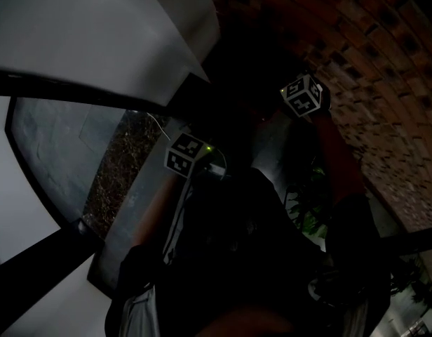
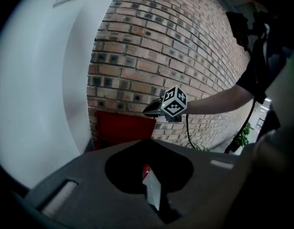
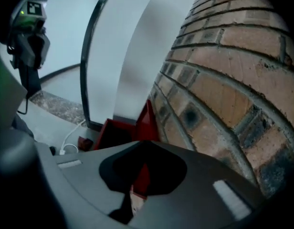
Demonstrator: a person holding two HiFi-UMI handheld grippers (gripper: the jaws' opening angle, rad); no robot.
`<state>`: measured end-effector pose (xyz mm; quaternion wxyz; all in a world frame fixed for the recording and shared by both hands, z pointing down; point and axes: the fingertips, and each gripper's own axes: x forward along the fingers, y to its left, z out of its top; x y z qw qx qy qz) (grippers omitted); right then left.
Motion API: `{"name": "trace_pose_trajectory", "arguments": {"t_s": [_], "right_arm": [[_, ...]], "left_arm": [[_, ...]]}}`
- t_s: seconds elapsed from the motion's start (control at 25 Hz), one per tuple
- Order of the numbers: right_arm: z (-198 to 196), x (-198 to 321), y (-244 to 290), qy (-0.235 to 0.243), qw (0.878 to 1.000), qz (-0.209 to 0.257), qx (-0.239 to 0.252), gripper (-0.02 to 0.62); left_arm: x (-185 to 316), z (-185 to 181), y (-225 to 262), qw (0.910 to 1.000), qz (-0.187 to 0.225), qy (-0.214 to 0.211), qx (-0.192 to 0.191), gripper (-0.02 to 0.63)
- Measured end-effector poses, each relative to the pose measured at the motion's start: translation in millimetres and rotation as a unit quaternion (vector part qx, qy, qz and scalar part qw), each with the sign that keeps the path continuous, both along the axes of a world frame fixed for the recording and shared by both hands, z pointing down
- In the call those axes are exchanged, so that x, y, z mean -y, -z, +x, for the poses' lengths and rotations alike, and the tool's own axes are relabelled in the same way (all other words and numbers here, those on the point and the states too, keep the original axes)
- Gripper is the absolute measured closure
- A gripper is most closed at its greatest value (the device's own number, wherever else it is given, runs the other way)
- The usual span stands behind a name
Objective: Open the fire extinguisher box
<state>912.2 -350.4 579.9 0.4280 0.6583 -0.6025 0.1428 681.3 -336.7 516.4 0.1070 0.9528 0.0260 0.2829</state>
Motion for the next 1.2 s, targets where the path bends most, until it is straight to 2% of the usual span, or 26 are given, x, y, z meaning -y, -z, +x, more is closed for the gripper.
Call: {"name": "trace_pose_trajectory", "arguments": {"t_s": [0.16, 0.44, 0.84, 1.2], "right_arm": [[-43.3, 5.2, 13.6, 0.030, 0.997, 0.036, 0.054, 0.595], [-91.3, 0.1, 59.5, 0.029, 0.984, 0.113, 0.136, 0.595], [-134.8, 14.6, 140.6, 0.083, 0.964, 0.195, 0.158, 0.595], [-163.5, 30.0, 157.0, 0.131, 0.953, 0.209, 0.173, 0.595]], "left_arm": [[8.4, -4.8, 7.9, 0.9998, 0.000, 0.015, -0.010, 0.606], [31.1, -22.6, 27.2, 0.9977, 0.011, 0.059, -0.030, 0.606], [53.0, -56.2, 73.4, 0.9883, 0.051, 0.123, -0.073, 0.606], [61.3, -83.6, 96.9, 0.9798, 0.073, 0.165, -0.087, 0.606]]}}
